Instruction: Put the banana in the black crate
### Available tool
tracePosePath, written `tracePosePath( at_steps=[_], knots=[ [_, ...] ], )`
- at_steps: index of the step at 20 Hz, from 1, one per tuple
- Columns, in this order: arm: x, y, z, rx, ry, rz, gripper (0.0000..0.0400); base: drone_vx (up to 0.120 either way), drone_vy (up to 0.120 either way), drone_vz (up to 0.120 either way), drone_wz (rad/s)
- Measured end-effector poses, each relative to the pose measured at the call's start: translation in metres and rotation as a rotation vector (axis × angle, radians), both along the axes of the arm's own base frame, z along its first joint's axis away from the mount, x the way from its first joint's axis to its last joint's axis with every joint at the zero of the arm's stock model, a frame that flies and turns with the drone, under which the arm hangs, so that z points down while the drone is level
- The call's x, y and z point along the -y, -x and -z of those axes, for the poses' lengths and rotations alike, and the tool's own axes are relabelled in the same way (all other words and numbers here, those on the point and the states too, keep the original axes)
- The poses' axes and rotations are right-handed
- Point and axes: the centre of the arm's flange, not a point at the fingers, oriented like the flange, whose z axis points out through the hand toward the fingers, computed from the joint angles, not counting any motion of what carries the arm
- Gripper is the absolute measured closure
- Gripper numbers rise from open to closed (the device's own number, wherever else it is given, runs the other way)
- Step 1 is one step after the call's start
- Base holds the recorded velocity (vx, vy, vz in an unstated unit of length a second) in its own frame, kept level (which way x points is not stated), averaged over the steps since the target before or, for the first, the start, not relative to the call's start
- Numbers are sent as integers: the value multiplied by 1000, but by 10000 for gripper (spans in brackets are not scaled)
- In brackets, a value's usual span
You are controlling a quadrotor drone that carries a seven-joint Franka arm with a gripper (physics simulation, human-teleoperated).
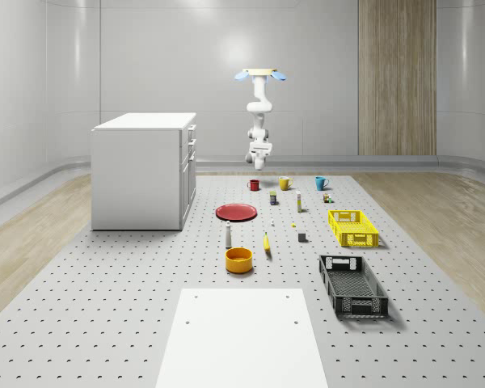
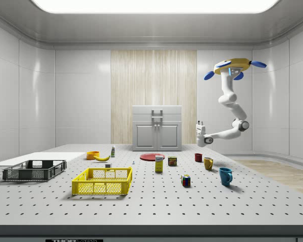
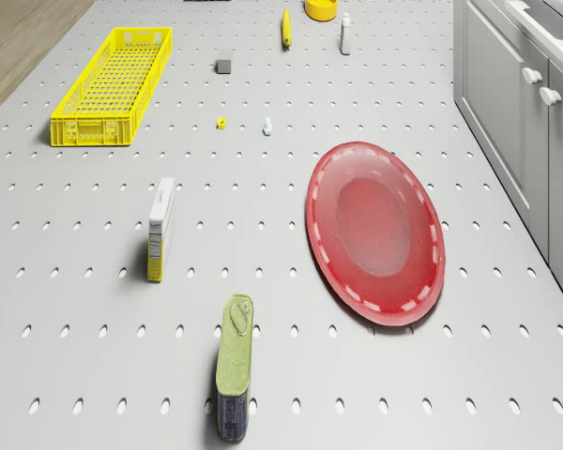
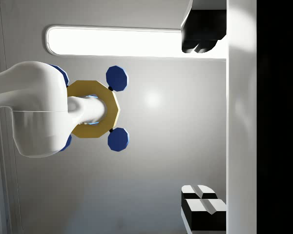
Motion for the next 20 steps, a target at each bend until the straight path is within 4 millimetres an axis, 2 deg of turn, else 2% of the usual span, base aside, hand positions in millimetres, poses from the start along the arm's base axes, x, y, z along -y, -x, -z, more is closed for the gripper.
tracePosePath(
  at_steps=[6,11,14,16,18,20],
  knots=[
    [-16,0,3,4,162,5,0,120,0,0,0],
    [-45,0,16,7,488,14,0,120,0,0,0],
    [-70,0,40,8,832,24,0,120,0,0,0],
    [-84,-1,66,7,1132,33,0,120,0,0,0],
    [-89,-2,99,6,1471,44,0,120,0,0,0],
    [-84,-3,133,5,1815,55,0,120,0,0,0]
  ],
)
